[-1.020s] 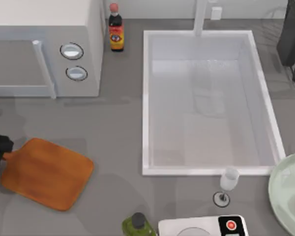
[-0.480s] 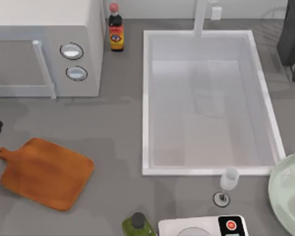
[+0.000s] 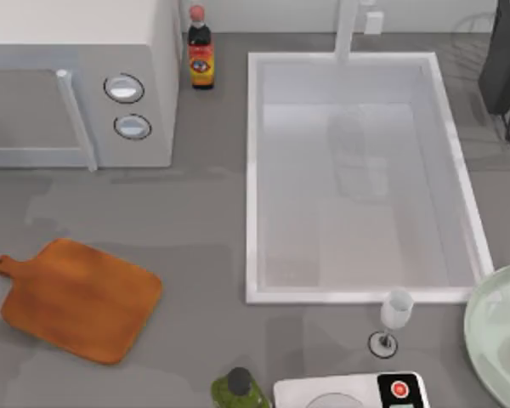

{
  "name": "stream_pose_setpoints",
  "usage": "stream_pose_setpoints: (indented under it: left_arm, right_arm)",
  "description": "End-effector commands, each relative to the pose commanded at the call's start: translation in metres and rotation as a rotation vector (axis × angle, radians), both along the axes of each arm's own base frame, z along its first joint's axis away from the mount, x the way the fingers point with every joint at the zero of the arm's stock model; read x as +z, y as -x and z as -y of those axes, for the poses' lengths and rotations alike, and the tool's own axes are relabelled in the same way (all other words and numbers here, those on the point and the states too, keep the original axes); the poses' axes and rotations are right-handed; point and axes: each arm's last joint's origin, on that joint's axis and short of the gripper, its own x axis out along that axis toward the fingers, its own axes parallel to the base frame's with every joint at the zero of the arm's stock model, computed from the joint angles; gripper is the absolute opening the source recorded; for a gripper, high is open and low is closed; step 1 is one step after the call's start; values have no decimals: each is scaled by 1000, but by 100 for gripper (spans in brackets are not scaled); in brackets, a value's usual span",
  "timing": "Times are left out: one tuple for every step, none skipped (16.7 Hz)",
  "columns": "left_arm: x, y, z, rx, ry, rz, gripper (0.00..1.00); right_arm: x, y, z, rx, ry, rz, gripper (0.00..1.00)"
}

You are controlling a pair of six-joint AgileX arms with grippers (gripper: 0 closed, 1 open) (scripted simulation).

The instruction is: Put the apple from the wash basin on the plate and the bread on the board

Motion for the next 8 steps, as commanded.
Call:
stream_pose_setpoints:
  left_arm:
    - [0,0,0,0,0,0,0]
    - [0,0,0,8,0,-1,0]
    - [0,-1,1,22,0,-1,0]
    - [-1,-1,2,44,0,-2,0]
    - [-1,-2,4,71,0,-4,0]
    - [-2,-3,6,105,0,-5,0]
    - [-2,-4,9,144,-1,-7,0]
    - [-3,-5,12,189,-1,-10,0]
  right_arm:
    - [0,0,0,0,0,0,100]
    - [0,0,0,0,0,0,100]
    - [0,0,0,0,0,0,100]
    - [0,0,0,0,0,0,100]
    - [0,0,0,0,0,0,100]
    - [0,0,0,0,0,0,100]
    - [0,0,0,0,0,0,100]
    - [0,0,0,0,0,0,100]
